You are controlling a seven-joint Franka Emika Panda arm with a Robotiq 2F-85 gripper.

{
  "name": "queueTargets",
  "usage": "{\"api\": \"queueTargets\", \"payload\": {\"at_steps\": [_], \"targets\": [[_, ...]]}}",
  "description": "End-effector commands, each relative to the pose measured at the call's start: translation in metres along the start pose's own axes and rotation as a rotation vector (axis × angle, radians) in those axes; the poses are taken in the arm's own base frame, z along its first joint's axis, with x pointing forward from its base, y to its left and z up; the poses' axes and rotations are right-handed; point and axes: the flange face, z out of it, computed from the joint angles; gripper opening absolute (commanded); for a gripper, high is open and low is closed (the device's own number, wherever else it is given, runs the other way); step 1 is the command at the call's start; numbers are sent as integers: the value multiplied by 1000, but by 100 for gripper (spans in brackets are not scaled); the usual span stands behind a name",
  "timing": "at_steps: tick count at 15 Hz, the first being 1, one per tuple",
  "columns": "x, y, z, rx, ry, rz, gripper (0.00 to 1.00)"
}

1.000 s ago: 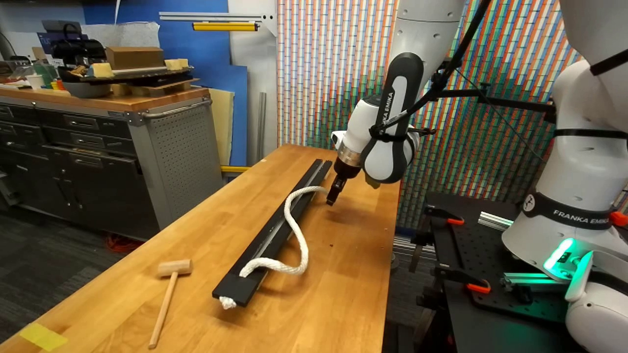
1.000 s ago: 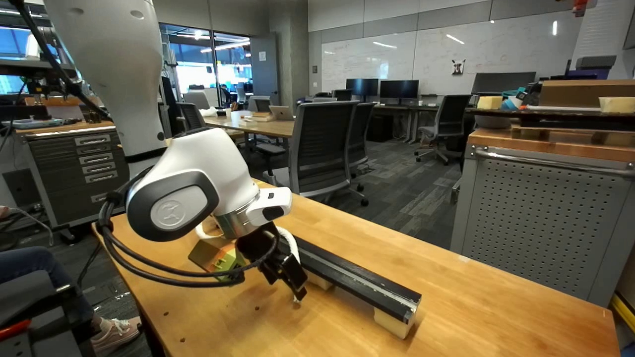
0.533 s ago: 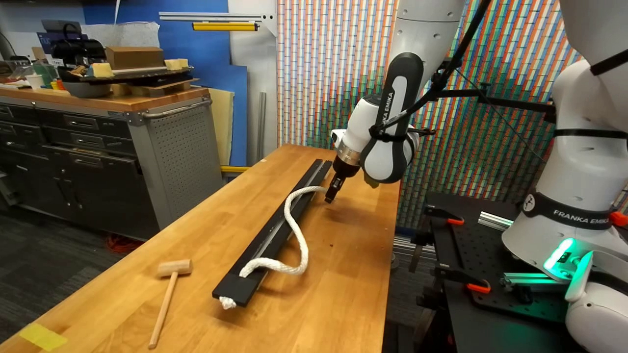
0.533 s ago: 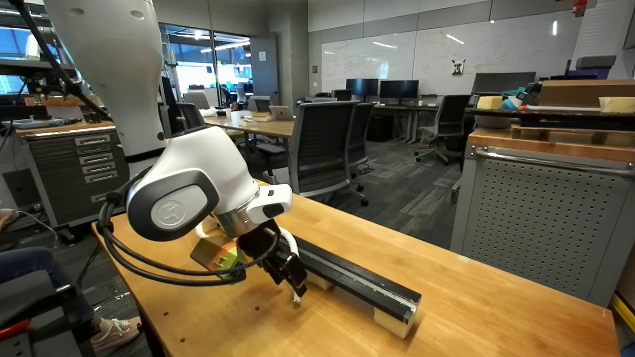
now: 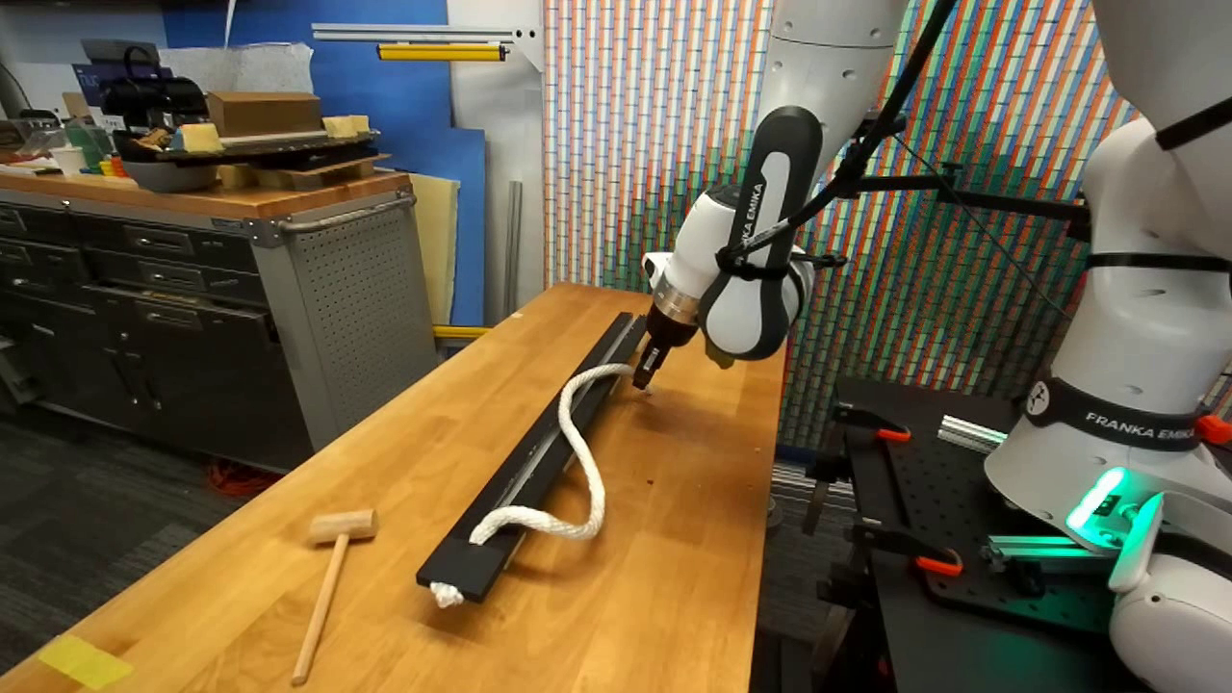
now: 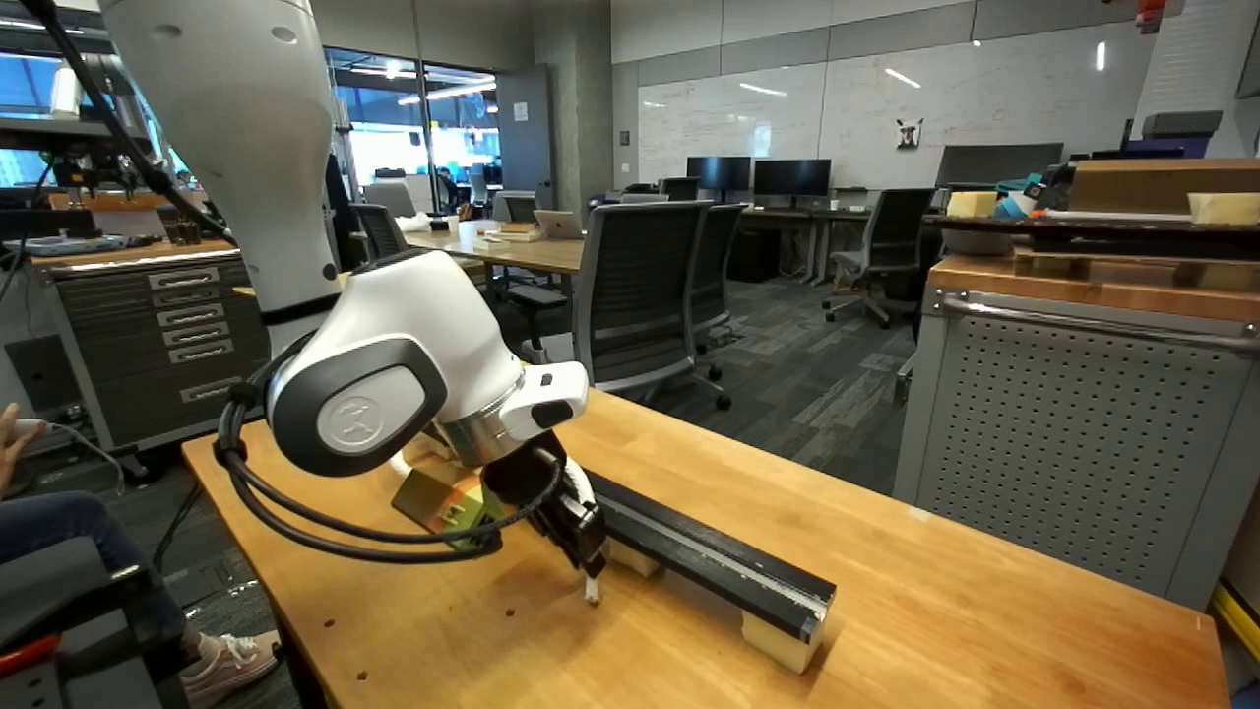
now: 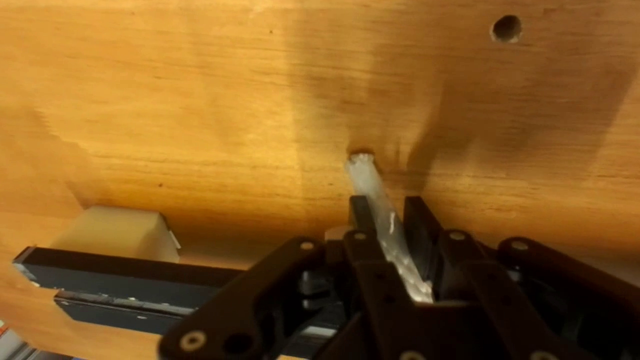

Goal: Pull the white rope along the length of the groove

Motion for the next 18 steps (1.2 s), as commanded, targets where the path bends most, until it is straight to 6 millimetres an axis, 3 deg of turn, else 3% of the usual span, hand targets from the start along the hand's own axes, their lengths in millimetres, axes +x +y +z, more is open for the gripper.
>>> {"api": "queueTargets", "payload": {"at_steps": [1,3,5,13,18], "targets": [[9,2,10,-1,21,24,26],[8,4,13,0,17,38,9],[5,7,11,8,3,56,0],[-15,8,-21,87,-127,48,3],[-18,22,-45,60,-147,65,3]]}}
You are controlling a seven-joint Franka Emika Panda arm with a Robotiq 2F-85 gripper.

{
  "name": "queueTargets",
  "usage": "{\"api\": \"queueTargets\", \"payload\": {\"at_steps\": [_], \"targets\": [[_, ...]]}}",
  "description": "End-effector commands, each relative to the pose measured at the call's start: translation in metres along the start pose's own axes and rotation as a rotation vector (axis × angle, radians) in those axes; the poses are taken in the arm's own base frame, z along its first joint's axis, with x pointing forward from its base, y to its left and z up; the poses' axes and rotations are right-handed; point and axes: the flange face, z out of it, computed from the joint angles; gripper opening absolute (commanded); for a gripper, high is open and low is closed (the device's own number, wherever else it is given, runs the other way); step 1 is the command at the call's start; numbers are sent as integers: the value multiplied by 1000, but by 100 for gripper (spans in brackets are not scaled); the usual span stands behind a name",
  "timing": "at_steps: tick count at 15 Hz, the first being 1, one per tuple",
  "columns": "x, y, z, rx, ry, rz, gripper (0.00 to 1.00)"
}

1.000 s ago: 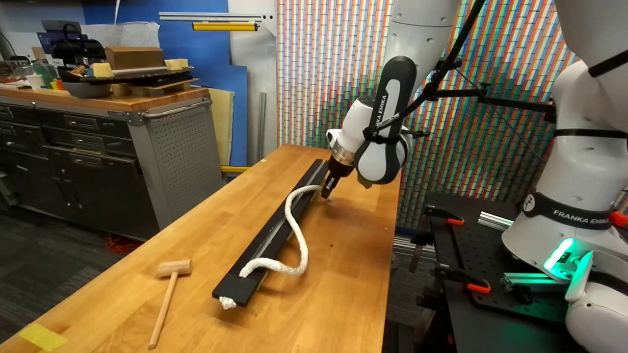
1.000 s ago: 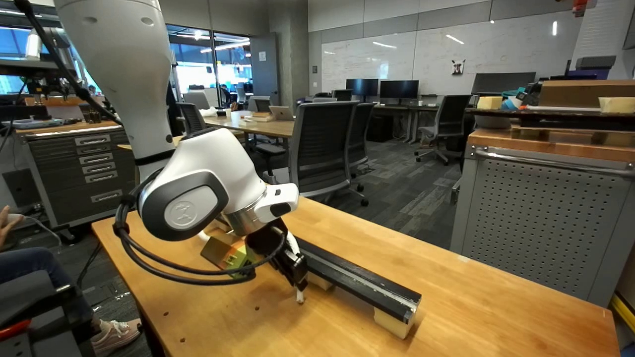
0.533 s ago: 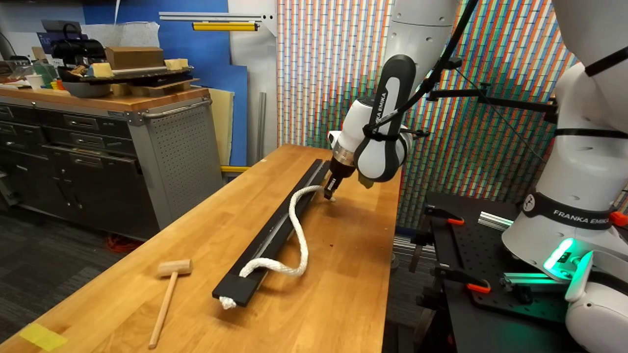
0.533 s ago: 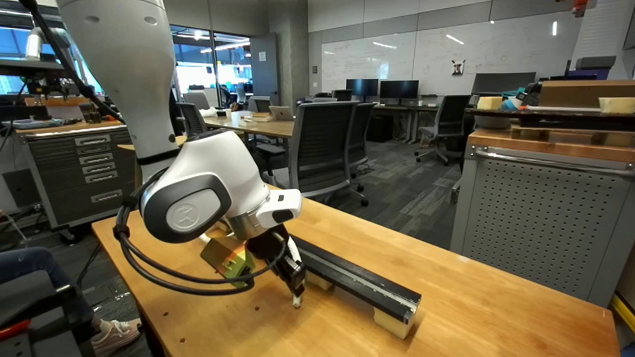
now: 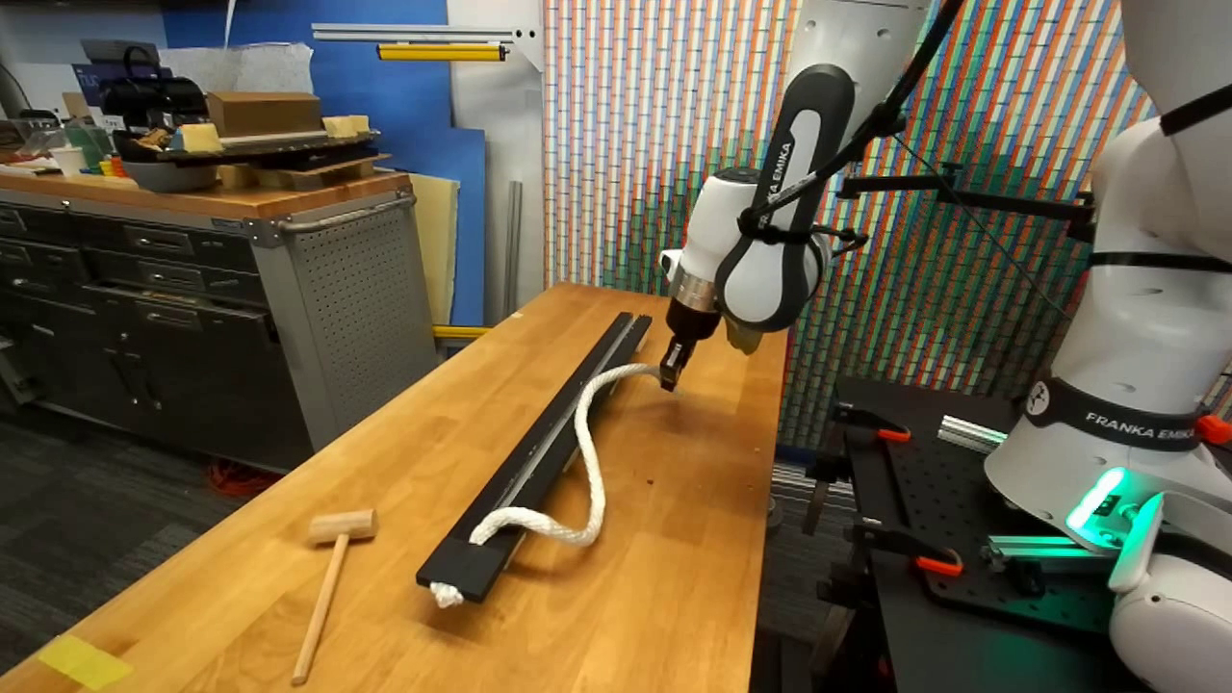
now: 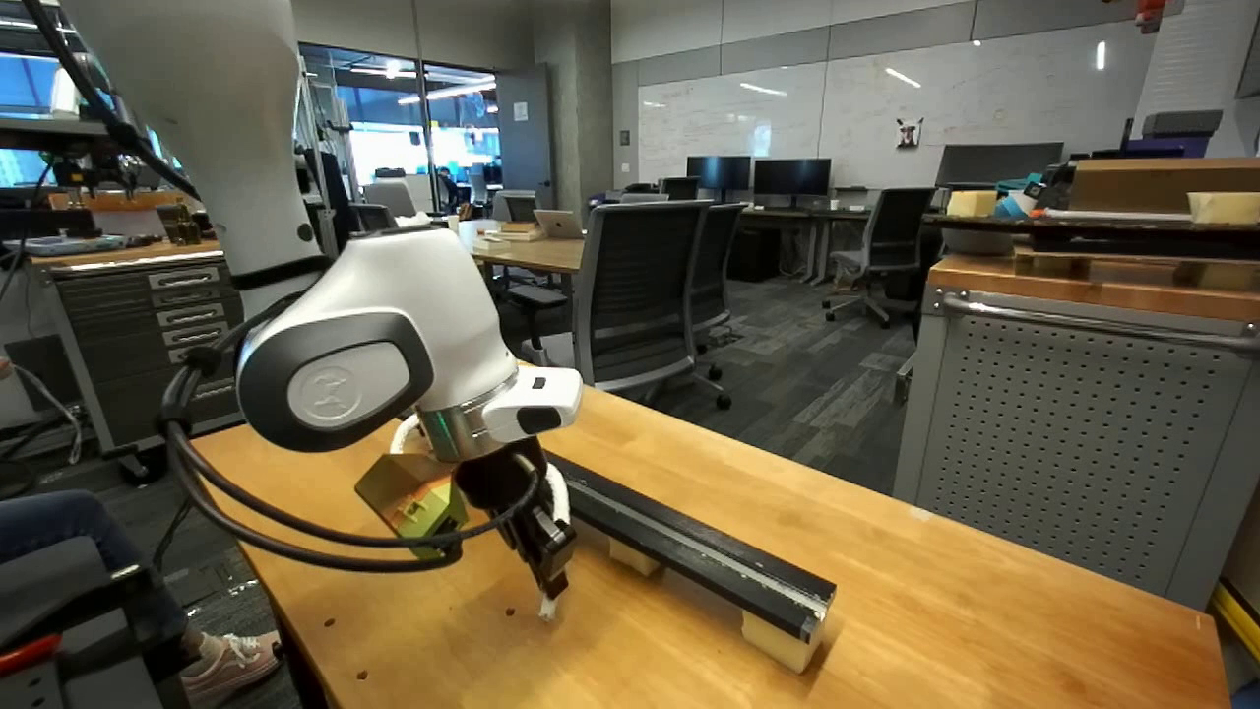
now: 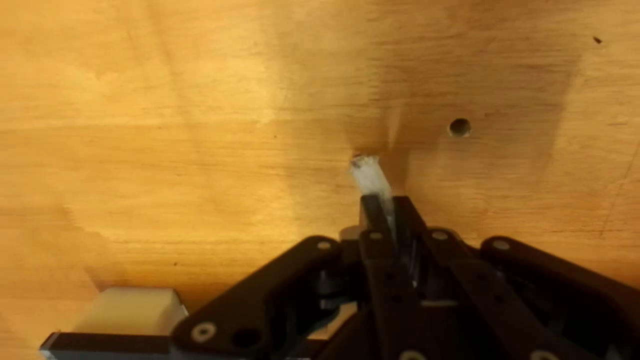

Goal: Pull the white rope along the length of the groove

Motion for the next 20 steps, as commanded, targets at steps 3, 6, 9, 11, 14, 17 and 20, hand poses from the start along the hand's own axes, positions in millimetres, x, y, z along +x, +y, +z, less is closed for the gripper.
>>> {"api": "queueTargets", "payload": {"at_steps": [3,6,9,11,14,17,20], "targets": [[10,19,-46,1,0,40,3],[28,33,-62,-23,2,51,3],[50,51,-66,-107,-10,44,3],[68,56,-70,-165,-19,36,3],[109,40,-84,-222,-31,44,3],[145,27,-94,-261,-48,67,3],[171,16,-92,-302,-85,93,3]]}}
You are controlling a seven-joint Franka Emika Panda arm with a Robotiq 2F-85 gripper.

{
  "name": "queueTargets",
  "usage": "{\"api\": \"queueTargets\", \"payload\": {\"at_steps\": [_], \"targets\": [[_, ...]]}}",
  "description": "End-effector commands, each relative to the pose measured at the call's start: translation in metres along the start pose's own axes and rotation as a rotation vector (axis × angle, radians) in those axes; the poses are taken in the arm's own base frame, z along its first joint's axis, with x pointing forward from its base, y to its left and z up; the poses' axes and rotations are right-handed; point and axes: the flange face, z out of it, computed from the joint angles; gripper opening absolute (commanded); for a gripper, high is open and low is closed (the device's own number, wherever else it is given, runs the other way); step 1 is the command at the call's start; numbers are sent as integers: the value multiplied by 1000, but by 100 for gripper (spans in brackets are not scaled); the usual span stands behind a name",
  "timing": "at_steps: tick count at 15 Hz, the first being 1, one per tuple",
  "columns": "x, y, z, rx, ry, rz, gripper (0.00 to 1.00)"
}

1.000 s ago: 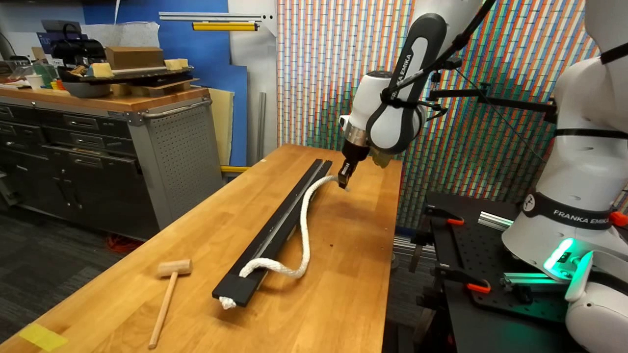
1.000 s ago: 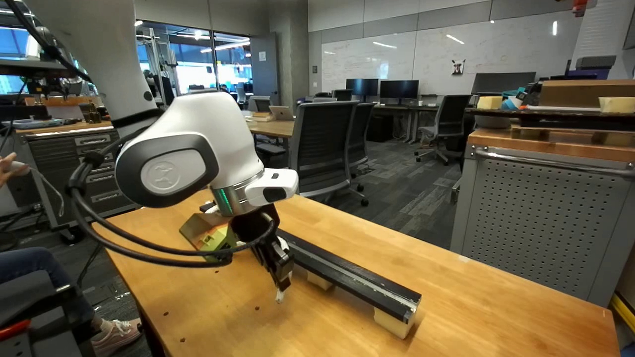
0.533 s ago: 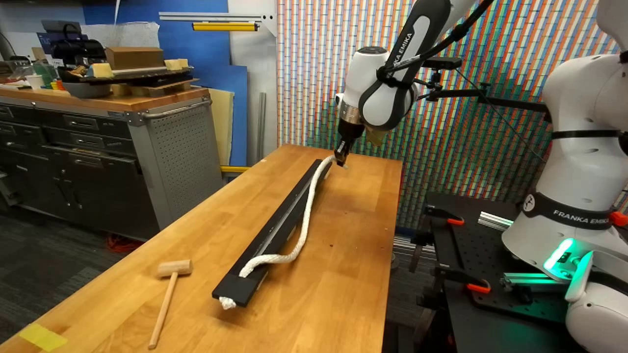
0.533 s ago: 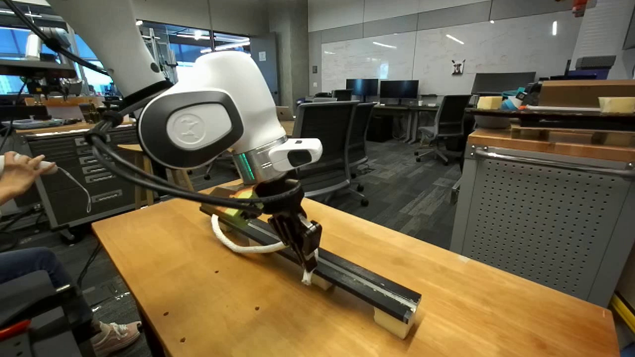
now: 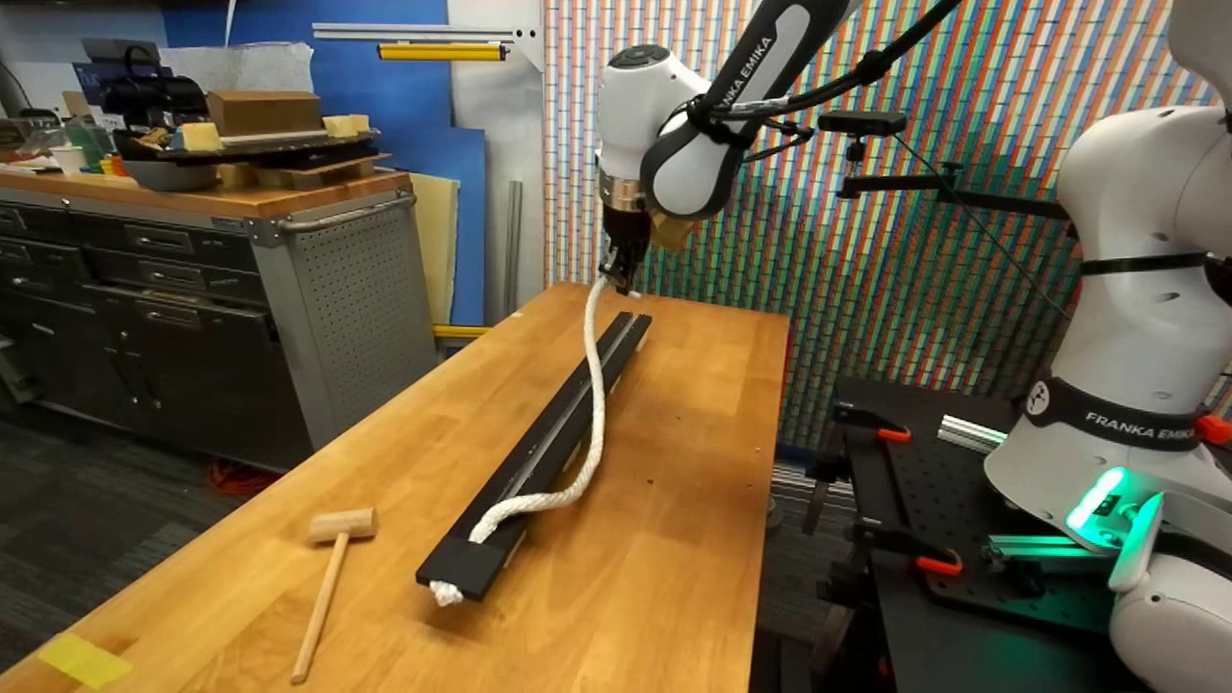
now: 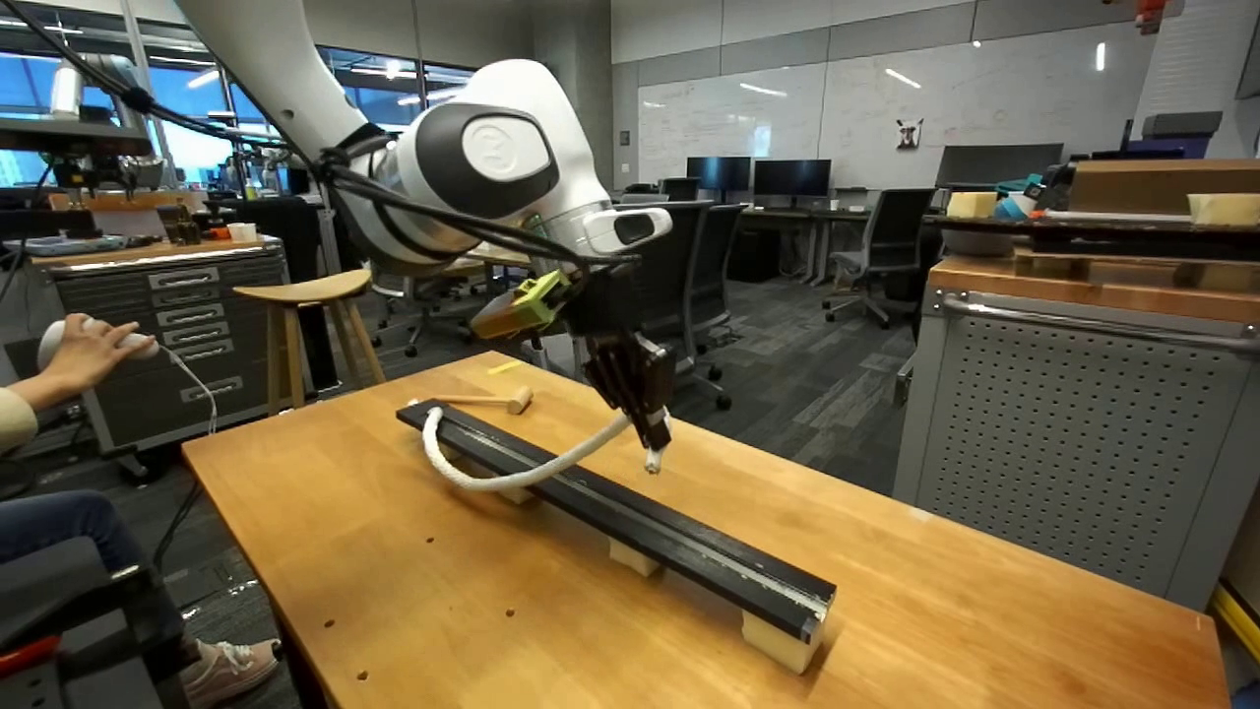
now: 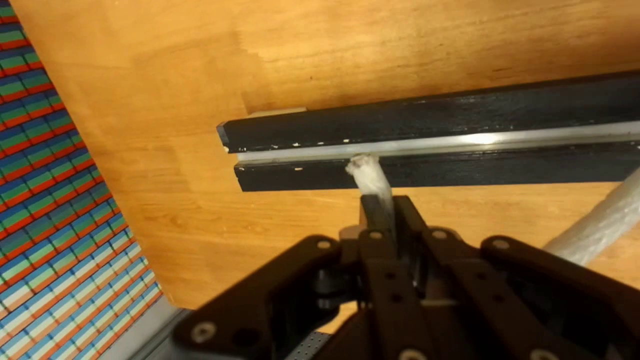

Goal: Pull the white rope along the length of the groove

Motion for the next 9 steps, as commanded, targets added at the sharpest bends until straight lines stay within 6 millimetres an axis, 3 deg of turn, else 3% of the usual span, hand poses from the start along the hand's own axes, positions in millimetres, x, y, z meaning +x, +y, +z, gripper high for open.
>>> {"api": "queueTargets", "payload": {"at_steps": [1,5,8,9], "targets": [[35,-10,1,-74,-49,35,3],[48,-31,6,-99,-157,23,3],[55,-52,-2,9,-204,-4,3],[43,-47,5,-38,-178,1,10]]}}
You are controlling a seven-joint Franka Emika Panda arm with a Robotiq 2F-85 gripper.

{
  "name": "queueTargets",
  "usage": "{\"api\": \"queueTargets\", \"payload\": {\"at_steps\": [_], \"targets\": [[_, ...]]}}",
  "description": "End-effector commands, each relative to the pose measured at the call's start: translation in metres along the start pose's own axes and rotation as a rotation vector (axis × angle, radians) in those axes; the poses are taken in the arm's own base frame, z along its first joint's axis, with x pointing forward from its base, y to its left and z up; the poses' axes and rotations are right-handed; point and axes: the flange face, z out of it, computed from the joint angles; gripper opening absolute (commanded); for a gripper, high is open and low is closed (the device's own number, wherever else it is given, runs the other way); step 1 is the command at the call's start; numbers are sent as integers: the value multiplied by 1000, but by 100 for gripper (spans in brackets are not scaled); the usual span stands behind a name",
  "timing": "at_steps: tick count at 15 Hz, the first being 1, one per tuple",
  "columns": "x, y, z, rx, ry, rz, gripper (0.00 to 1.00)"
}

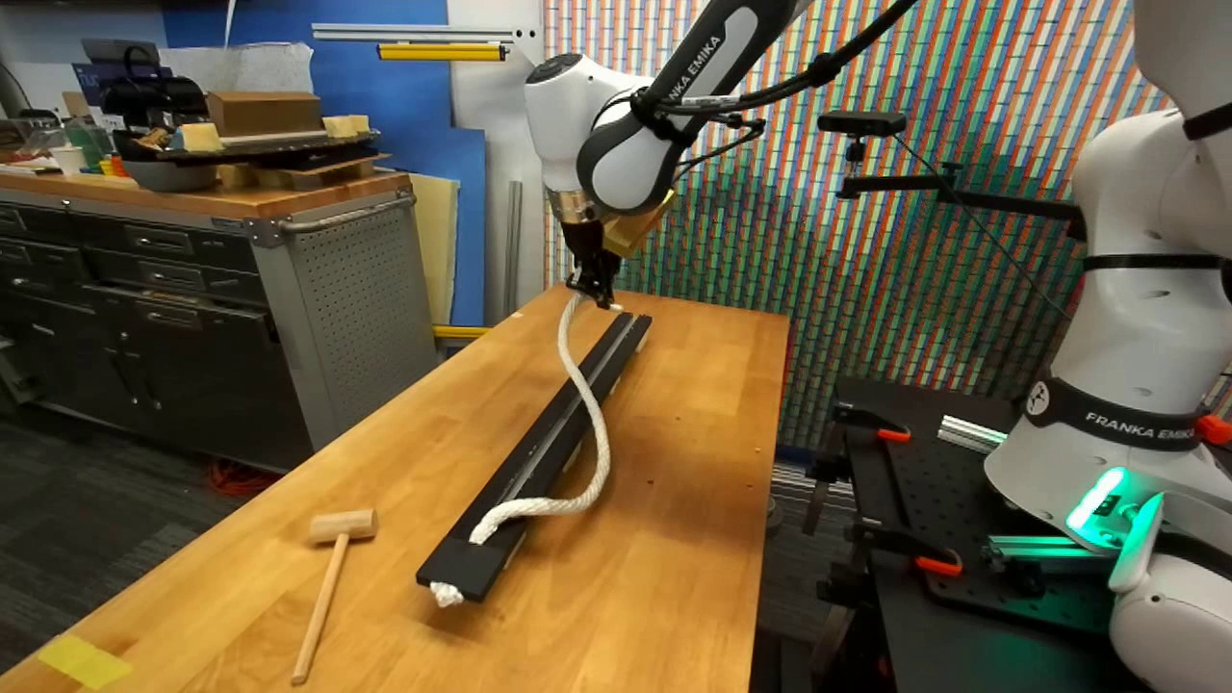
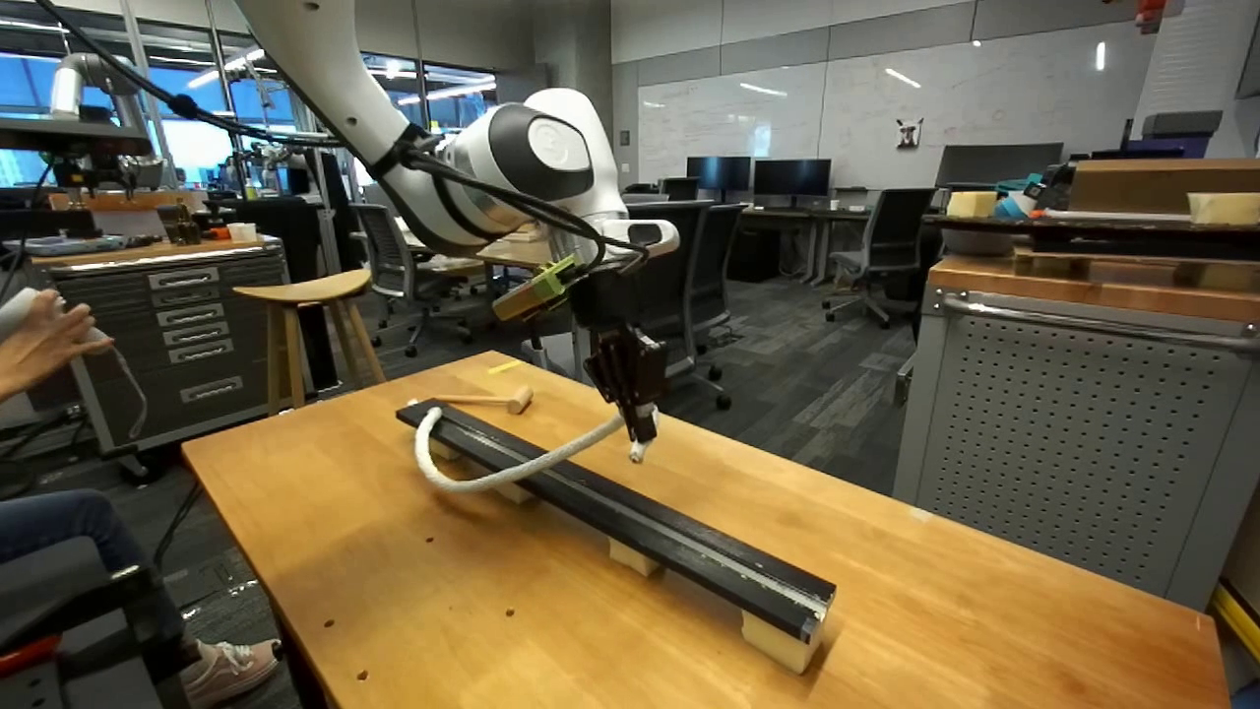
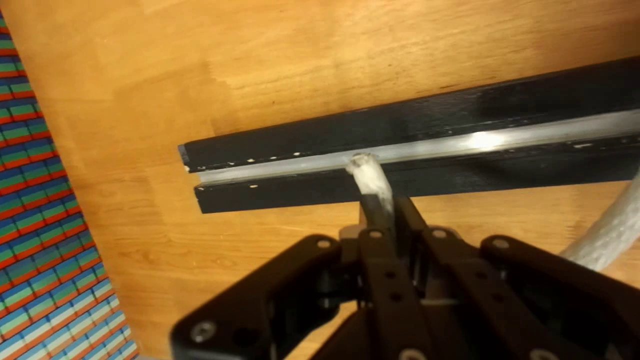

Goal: Pull the white rope along the length of the groove

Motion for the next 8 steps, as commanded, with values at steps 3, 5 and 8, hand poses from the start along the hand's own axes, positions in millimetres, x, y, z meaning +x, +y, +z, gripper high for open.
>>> {"api": "queueTargets", "payload": {"at_steps": [3,5,8], "targets": [[6,-8,-6,31,-8,-3,10],[6,-7,-6,31,-11,-2,10],[6,-6,-6,30,-12,-3,10]]}}
